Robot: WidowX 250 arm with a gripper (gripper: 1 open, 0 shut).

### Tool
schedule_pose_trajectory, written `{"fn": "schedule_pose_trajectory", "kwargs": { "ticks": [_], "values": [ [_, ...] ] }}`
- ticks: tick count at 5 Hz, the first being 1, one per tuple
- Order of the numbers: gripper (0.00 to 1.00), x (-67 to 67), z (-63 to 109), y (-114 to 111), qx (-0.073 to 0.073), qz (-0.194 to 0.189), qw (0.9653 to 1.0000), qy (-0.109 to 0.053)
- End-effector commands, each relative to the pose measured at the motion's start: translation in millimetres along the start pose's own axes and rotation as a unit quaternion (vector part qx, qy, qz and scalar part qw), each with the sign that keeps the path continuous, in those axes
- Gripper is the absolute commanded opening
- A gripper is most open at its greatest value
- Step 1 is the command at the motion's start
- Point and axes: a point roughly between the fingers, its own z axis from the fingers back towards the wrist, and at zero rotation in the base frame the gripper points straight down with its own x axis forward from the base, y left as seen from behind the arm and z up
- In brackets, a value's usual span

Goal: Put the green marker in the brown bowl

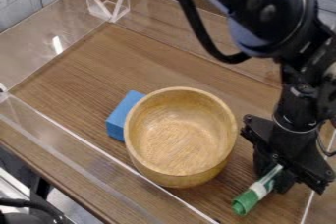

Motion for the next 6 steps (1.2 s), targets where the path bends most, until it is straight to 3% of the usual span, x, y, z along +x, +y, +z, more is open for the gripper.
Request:
{"fn": "schedule_pose_trajectory", "kwargs": {
  "ticks": [1,6],
  "values": [
    [0.00,15.3,23.9,-1,-0.009,-0.007,0.9991,-0.040],
    [0.00,13.0,44.8,0,-0.006,-0.060,0.9974,-0.040]
  ]
}}
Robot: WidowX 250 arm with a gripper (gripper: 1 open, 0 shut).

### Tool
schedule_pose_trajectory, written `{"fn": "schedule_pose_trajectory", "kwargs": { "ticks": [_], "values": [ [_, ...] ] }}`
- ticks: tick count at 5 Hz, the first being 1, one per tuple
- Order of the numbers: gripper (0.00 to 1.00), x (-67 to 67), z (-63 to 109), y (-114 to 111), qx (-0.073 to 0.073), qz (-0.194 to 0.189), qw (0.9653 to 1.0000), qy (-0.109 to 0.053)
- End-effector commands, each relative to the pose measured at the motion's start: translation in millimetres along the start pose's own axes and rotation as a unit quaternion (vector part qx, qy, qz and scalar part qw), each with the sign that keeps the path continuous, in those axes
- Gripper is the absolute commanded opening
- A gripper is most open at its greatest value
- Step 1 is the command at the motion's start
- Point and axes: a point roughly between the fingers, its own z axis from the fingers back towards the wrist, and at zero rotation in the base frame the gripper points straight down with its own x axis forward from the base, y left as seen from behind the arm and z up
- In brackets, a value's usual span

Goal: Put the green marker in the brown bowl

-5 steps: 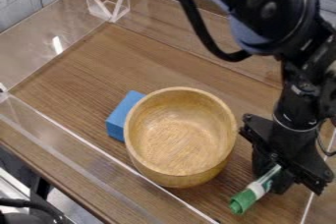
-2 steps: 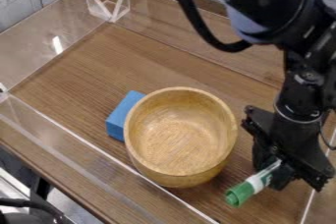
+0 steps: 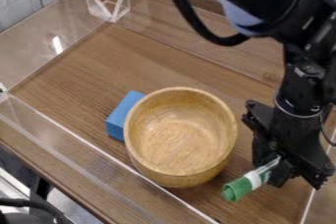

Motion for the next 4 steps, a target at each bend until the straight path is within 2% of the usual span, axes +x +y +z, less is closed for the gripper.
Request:
{"fn": "schedule_pose_trajectory", "kwargs": {
  "ticks": [1,2,4],
  "values": [
    [0.00,14.2,33.2,4,0.002,-0.006,0.9989,-0.047],
    [0.00,11.6,54.3,13,0.018,-0.019,0.9984,-0.050],
    [0.00,-5.4,85.2,38,0.050,-0.009,0.9972,-0.055]
  ]
}}
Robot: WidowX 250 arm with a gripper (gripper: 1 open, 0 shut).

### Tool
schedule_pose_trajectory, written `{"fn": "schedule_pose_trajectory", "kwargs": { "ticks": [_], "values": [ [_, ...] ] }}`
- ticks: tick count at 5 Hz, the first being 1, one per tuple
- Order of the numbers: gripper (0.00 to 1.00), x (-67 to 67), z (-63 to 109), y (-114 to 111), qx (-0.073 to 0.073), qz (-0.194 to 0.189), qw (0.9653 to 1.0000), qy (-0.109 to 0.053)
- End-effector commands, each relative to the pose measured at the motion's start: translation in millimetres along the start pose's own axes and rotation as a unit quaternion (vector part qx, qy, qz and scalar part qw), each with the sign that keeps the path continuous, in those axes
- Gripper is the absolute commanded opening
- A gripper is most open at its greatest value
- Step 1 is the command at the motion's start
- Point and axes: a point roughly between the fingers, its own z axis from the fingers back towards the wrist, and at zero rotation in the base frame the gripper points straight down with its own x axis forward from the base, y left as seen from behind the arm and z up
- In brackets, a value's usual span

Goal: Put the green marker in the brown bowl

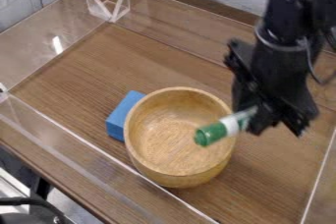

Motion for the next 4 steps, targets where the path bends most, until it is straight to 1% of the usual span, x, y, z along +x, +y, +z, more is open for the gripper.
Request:
{"fn": "schedule_pose_trajectory", "kwargs": {
  "ticks": [1,2,3,4],
  "values": [
    [0.00,-7.7,18.9,20.3,0.015,0.019,0.9994,-0.024],
    [0.00,-11.0,14.5,21.3,0.018,0.024,0.9990,-0.032],
    [0.00,-11.5,13.9,23.5,0.025,0.026,0.9986,-0.039],
    [0.00,-11.7,14.5,25.0,0.028,0.030,0.9982,-0.044]
  ]
}}
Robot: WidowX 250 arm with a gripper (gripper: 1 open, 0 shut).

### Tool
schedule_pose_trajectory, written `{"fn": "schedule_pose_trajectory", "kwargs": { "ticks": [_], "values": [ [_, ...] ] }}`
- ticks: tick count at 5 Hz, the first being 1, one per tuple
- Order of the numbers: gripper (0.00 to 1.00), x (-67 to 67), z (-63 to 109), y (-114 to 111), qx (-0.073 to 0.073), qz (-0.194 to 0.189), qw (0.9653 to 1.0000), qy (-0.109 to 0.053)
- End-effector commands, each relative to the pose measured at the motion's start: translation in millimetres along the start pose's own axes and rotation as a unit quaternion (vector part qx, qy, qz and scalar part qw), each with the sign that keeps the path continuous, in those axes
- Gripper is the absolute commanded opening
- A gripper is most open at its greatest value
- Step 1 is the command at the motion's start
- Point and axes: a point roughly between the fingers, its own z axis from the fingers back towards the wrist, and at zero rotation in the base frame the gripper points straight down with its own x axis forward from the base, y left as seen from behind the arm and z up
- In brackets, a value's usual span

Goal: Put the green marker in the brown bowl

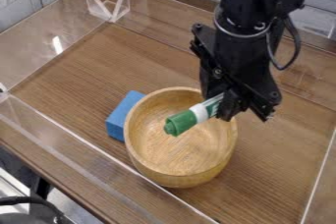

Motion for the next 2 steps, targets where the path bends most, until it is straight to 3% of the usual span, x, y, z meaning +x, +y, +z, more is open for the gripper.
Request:
{"fn": "schedule_pose_trajectory", "kwargs": {
  "ticks": [1,2],
  "values": [
    [0.00,4.7,12.4,5.3,0.007,0.009,0.9995,-0.031],
    [0.00,4.1,13.1,6.6,0.009,0.012,0.9993,-0.034]
  ]
}}
